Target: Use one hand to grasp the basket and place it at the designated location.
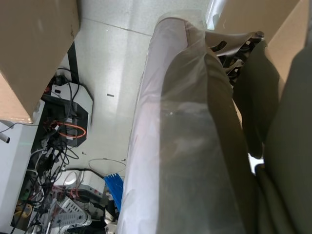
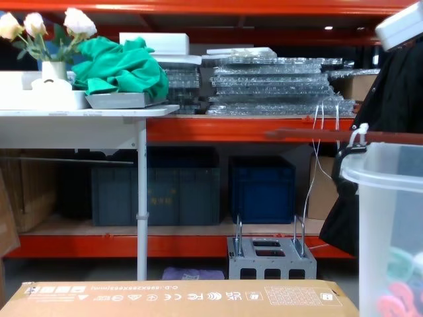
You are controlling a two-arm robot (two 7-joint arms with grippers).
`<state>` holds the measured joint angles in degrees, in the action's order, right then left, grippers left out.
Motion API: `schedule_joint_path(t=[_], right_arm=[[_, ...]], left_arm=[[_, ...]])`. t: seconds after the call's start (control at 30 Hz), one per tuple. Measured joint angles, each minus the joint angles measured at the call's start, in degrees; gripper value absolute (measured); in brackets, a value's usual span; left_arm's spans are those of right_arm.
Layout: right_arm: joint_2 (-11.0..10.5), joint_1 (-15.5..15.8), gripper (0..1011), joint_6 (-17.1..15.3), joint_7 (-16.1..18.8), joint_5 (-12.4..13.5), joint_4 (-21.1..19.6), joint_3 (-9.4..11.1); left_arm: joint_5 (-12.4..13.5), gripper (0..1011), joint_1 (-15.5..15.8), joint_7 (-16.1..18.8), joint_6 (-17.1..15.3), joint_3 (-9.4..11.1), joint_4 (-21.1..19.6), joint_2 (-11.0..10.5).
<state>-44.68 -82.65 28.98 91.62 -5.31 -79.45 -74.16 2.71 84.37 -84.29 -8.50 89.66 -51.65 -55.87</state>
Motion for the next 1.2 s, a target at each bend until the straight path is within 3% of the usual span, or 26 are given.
schedule_joint_path(t=[0.63, 1.2], right_arm=[[0.0, -0.9, 0, 5.5, -1.0, -0.4, -8.5, -2.5], [5.1, -1.8, 1, 8.7, -2.7, -2.7, -12.0, -5.6]], left_arm=[[0.0, 0, 0.0, 0.0, 0.0, 0.0, 0.0, 0.0], [0.0, 0, 0.0, 0.0, 0.0, 0.0, 0.0, 0.0]])
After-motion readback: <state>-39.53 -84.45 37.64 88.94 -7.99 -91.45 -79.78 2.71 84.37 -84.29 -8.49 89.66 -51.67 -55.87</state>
